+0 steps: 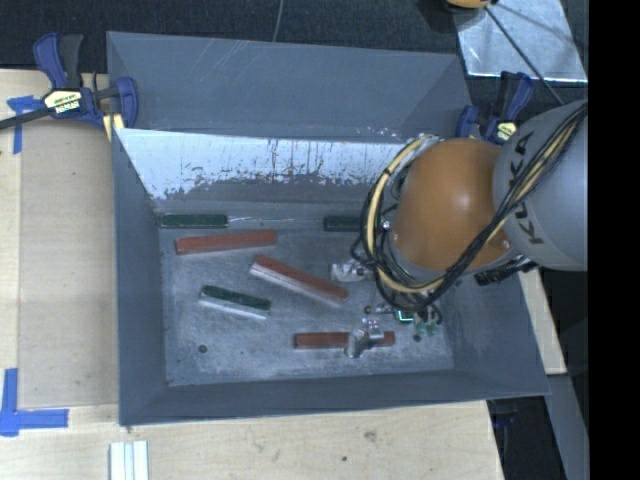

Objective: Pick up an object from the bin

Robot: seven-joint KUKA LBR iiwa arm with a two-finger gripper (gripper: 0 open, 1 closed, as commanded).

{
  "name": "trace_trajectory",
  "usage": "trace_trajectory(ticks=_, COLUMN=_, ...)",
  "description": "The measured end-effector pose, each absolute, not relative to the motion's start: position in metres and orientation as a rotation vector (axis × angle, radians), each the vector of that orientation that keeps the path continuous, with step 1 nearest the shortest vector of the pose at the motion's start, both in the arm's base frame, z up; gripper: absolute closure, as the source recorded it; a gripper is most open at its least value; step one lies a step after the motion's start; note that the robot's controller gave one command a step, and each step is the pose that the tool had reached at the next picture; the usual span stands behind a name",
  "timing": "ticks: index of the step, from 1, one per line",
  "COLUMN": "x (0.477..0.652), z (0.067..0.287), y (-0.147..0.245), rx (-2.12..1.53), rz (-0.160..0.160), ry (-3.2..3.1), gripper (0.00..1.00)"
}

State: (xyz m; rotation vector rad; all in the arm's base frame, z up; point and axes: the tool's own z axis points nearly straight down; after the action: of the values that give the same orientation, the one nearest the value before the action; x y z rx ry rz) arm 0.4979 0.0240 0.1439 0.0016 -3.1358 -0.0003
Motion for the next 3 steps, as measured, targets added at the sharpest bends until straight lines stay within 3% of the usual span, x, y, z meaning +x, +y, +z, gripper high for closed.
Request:
trace_trajectory(ticks=1, x=0.5, z=0.148, y=0.024, rx=0.001, rz=-0.001, ry=-3.144, gripper=0.0)
trace_trajectory(ticks=2, x=0.487, z=0.079, y=0.034, rx=0.049, rz=-0.002, ry=-3.16, gripper=1.0)
trace_trajectory(ticks=3, x=0.487, z=0.079, y=0.034, rx=0.049, rz=-0.002, ry=-3.16, gripper=1.0)
